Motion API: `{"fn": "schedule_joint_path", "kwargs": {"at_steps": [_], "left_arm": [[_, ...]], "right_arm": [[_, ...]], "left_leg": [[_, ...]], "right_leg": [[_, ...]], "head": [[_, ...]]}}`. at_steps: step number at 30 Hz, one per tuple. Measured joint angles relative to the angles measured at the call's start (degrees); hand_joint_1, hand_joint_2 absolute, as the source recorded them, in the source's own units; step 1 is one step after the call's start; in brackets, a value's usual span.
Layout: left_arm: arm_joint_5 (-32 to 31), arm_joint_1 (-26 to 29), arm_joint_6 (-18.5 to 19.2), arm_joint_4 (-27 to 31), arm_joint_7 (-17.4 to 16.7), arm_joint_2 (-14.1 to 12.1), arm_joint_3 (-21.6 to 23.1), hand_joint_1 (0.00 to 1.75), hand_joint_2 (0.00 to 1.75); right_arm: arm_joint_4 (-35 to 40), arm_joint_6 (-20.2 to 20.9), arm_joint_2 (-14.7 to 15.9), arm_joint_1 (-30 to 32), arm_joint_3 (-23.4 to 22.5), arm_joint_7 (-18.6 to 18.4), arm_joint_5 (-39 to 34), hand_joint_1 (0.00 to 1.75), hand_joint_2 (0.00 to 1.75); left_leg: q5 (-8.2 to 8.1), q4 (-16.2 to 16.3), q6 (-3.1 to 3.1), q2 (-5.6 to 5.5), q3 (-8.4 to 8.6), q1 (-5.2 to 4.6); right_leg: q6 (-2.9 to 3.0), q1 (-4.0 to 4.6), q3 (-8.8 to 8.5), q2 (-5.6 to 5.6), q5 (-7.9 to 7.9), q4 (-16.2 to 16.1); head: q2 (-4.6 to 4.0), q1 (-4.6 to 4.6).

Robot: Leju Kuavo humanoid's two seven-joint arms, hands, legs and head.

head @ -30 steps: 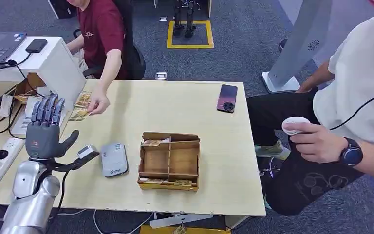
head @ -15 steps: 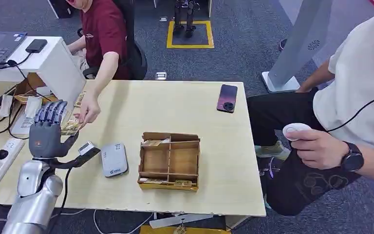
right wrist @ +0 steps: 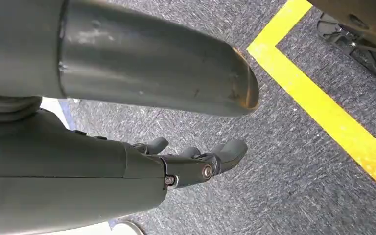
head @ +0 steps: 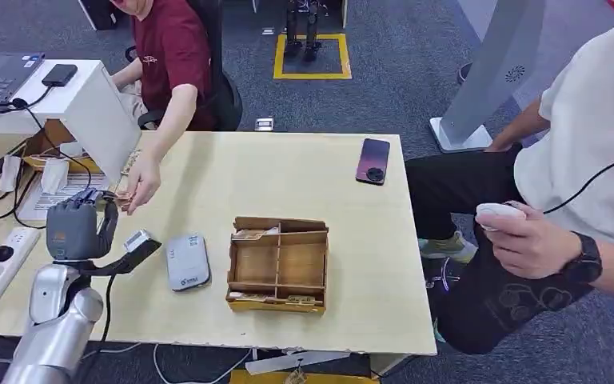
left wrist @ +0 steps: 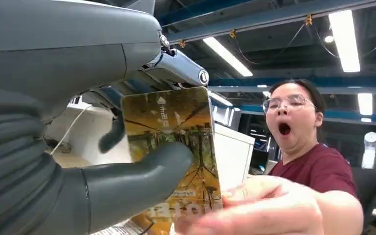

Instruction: Pass the card to the sensor for recognition and then transmit it.

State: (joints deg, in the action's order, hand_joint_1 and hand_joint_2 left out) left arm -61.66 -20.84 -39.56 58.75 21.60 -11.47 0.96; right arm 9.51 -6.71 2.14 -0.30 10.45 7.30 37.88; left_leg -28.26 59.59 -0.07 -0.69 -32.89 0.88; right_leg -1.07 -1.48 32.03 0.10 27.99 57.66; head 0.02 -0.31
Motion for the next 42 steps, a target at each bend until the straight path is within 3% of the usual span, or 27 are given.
{"fn": "schedule_joint_path", "kwargs": {"at_steps": [9, 11, 13, 14, 18, 21, 27, 33, 42], "left_arm": [[6.21, 0.04, 0.51, -0.09, 1.92, -0.26, 0.77, 1.75, 1.75], [13.7, 0.05, 4.89, -0.07, 2.75, -0.06, 0.83, 1.75, 1.75], [25.07, 0.08, 16.33, 0.41, 2.23, 0.42, 0.89, 1.75, 1.75], [27.22, 0.08, 18.92, 0.46, 2.21, 0.55, 0.9, 1.75, 1.75], [30.39, 0.17, 22.3, 1.18, 2.23, 0.87, 0.9, 1.75, 1.75], [38.04, 2.04, 30.39, 4.14, 0.83, 0.72, 0.9, 1.75, 1.75], [52.12, 11.55, 45.87, 14.05, -4.43, -1.86, 0.87, 1.75, 1.75], [61.67, 17.47, 52.11, 19.25, -8.81, -4.24, 0.87, 1.75, 1.75], [59.18, 20.59, 51.84, 23.76, -11.04, -5.77, 1.25, 1.75, 1.75]], "right_arm": [[0.0, 0.02, 0.0, 0.01, 0.0, 0.0, 0.44, 0.0, 0.0], [0.0, 0.0, 0.0, 0.0, 0.0, 0.0, 0.5, 0.0, 0.0], [0.0, -0.22, 0.0, 0.01, -0.04, -0.02, 0.44, 0.0, 0.0], [0.0, -0.35, 0.0, 0.02, -0.04, -0.06, 0.37, 0.0, 0.0], [0.0, -0.68, 0.0, 0.06, -0.09, -0.06, 0.07, 0.0, 0.0], [0.0, -0.92, -0.02, 0.14, -0.33, -0.09, -0.53, 0.0, 0.0], [-0.04, -1.31, -0.13, 1.0, -1.66, -0.37, -1.55, 0.0, 0.0], [-0.07, -2.32, -0.22, 1.31, -2.67, -0.24, -2.12, 0.0, 0.0], [-0.09, -2.51, -0.46, 1.4, -3.13, -0.79, -2.25, 0.0, 0.0]], "left_leg": [[0.0, 0.0, 0.0, 0.0, 0.0, 0.0], [0.0, 0.0, 0.0, 0.0, 0.01, 0.0], [0.0, 0.0, 0.0, 0.0, 0.0, 0.0], [0.0, 0.0, 0.0, 0.0, -0.01, 0.0], [0.0, 0.0, 0.0, 0.01, -0.01, -0.01], [0.0, -0.01, 0.0, 0.01, -0.02, -0.01], [-0.04, -0.02, -0.02, 0.04, -0.07, 0.0], [-0.02, -0.03, -0.02, 0.03, -0.12, 0.01], [0.0, -0.01, 0.01, 0.01, -0.09, 0.0]], "right_leg": [[0.0, 0.0, 0.0, 0.0, 0.0, 0.0], [0.0, 0.0, 0.0, -0.01, 0.0, 0.0], [0.0, 0.0, 0.0, -0.01, 0.0, 0.0], [0.0, 0.0, 0.0, -0.01, 0.0, 0.0], [0.0, 0.0, -0.01, 0.0, -0.01, 0.0], [0.0, 0.0, -0.01, 0.0, 0.0, 0.0], [0.0, 0.0, 0.09, 0.08, 0.03, 0.0], [-0.01, 0.0, 0.11, 0.02, 0.03, 0.0], [-0.01, 0.0, 0.11, -0.02, 0.01, 0.0]], "head": [[0.0, 0.0], [0.0, 0.0], [0.0, 0.0], [0.0, 0.0], [0.0, 0.0], [0.0, 0.0], [0.0, 0.0], [0.0, 0.02], [0.0, 0.02]]}}
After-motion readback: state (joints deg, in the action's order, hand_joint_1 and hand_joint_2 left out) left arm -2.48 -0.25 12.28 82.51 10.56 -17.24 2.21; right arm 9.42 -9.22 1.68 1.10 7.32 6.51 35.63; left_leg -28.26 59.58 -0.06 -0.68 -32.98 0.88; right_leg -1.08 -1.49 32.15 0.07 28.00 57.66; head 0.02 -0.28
